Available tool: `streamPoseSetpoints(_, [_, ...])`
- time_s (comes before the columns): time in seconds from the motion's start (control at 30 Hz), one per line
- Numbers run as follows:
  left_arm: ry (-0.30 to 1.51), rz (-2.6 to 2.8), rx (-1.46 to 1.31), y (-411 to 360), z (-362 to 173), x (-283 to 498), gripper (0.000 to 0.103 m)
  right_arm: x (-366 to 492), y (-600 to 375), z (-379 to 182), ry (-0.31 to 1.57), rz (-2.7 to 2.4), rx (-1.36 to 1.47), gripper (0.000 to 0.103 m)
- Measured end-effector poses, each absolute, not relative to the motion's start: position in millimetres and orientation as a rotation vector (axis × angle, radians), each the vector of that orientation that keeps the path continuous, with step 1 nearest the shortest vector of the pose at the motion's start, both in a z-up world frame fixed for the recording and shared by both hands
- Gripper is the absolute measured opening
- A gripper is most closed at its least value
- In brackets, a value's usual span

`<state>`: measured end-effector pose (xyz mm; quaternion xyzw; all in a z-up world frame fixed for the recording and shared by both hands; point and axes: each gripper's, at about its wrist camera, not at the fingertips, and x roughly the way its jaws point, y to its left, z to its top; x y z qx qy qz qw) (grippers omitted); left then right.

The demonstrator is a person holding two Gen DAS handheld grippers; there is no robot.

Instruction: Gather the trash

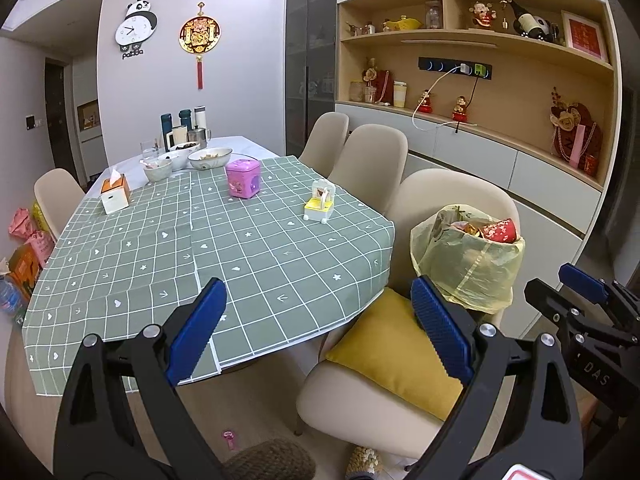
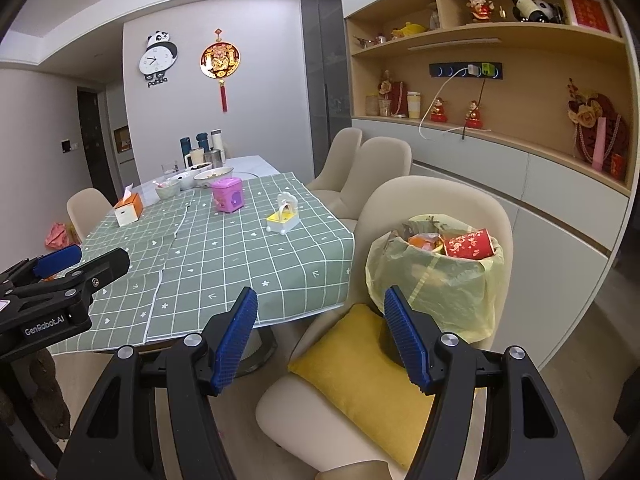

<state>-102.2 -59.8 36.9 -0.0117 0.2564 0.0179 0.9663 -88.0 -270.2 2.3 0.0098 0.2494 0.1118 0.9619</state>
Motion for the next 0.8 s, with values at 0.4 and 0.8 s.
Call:
streamPoseSetpoints(0.4, [0.525, 0.017, -0.027, -58.9, 35.3, -98.4, 0.089, -88.7, -269.1, 0.3, 0.500, 0.211, 0.029, 0.062])
streamPoseSetpoints(0.8, [0.529, 0.014, -0.039, -58.2, 34.1, -99.1, 0.089, -87.7, -268.1, 0.6, 0.504, 0.213, 0.029, 0.062])
